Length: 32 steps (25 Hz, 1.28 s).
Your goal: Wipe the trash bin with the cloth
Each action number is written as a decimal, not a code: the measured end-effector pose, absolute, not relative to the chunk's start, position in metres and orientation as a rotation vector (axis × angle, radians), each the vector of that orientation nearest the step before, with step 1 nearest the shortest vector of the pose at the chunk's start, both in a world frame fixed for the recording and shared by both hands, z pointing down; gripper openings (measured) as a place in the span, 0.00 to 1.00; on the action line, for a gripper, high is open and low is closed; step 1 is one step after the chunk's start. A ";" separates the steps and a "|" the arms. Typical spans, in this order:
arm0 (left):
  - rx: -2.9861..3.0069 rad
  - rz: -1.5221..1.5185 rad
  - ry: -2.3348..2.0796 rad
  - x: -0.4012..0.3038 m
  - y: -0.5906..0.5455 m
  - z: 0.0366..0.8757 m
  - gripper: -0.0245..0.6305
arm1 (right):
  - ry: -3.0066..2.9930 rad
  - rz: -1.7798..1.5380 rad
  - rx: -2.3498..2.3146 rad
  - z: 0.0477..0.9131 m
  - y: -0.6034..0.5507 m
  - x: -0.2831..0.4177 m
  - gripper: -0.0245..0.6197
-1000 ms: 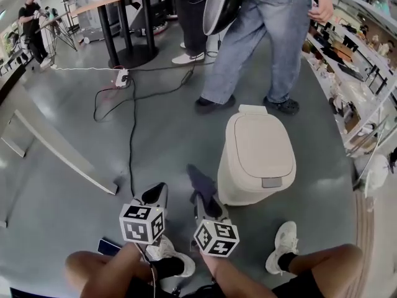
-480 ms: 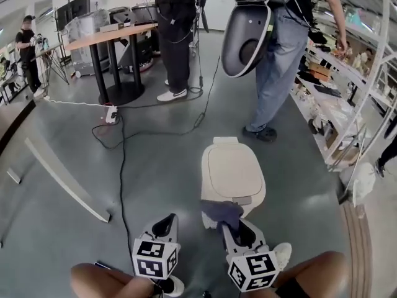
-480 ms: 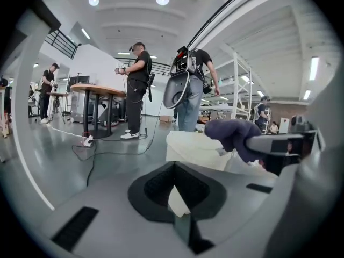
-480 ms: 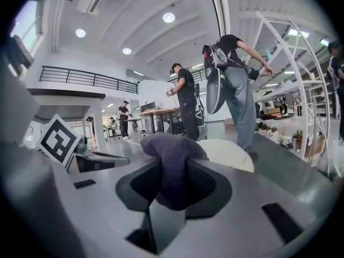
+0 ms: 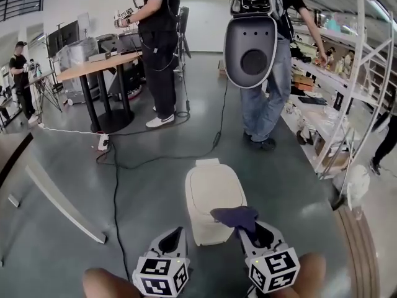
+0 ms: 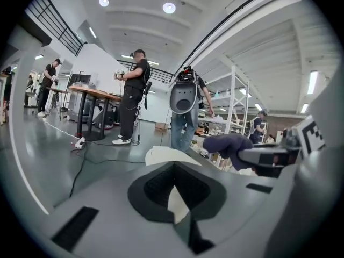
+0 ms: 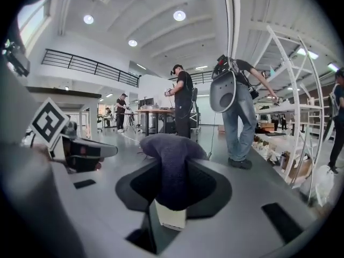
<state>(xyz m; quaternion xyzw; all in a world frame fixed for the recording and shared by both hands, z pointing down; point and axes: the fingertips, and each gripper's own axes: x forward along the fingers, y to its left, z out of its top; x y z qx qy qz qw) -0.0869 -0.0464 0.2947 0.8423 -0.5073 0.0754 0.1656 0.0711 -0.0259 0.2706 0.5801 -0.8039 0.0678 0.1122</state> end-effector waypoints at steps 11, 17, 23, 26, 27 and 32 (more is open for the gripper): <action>2.481 0.124 -1.404 -0.053 -0.053 0.286 0.04 | -2.474 0.137 1.600 0.273 -0.034 0.082 0.20; 2.475 0.182 -1.469 -0.049 -0.055 0.292 0.04 | -2.420 0.096 1.716 0.279 -0.026 0.090 0.20; 2.496 0.121 -1.566 -0.051 -0.034 0.285 0.04 | -2.411 0.089 1.769 0.287 -0.003 0.084 0.20; 2.515 0.078 -1.563 -0.051 -0.027 0.277 0.04 | -2.462 0.095 1.809 0.281 0.004 0.085 0.20; 2.519 0.076 -1.550 -0.049 -0.023 0.276 0.04 | -2.473 0.101 1.816 0.279 0.006 0.086 0.20; 2.527 0.066 -1.575 -0.057 0.003 0.271 0.04 | -2.410 0.082 1.841 0.281 0.027 0.093 0.20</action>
